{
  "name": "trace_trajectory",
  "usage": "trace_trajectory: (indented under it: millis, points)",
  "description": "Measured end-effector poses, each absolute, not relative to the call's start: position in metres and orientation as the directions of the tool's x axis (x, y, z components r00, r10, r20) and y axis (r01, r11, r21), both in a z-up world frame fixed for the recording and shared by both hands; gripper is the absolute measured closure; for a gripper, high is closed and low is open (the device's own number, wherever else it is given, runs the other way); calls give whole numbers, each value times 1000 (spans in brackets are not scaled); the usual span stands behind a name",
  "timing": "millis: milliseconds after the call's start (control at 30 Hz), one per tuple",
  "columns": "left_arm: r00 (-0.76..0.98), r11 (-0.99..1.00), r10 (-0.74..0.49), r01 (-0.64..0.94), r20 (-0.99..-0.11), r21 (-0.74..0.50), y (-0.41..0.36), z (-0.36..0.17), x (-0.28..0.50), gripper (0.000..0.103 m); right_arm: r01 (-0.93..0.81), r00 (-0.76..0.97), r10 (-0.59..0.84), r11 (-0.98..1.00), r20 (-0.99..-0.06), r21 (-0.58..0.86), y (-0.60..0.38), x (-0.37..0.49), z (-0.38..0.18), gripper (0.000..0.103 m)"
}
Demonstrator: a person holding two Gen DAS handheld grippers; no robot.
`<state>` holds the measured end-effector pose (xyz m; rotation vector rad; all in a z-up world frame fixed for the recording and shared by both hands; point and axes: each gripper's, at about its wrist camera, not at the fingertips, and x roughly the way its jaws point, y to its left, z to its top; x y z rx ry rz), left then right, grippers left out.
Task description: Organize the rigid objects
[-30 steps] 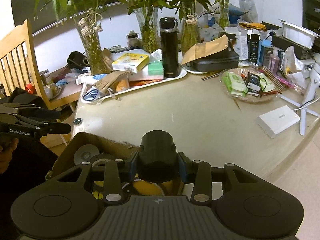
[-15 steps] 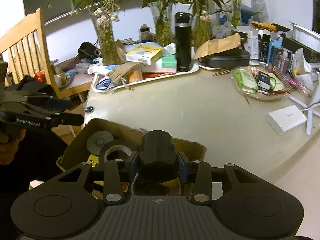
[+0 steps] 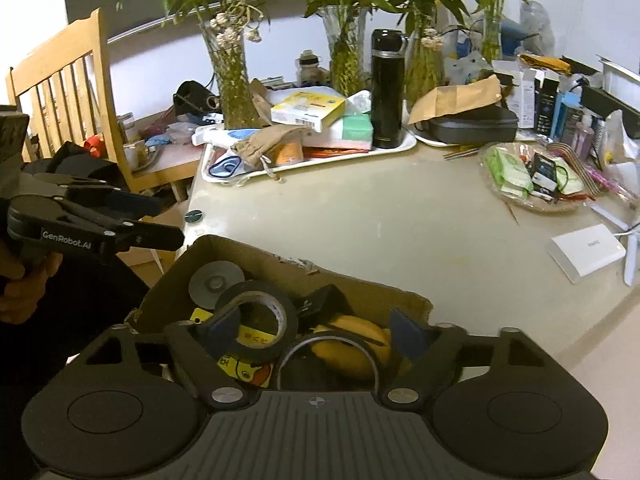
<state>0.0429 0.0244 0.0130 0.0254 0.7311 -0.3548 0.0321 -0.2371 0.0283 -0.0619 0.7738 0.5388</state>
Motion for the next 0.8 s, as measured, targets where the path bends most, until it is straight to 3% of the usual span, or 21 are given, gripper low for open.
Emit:
trace_trajectory:
  millis: [200,800]
  points:
    - [684,940,-309,325,-661,-103,24,13,39,29,-468,611,402,878,-682,99,-237,28,30,0]
    - [703,968,-247,203,-667,-145,45,24,18,29,-298,668,356,933,-653,203,-280,17,45,0]
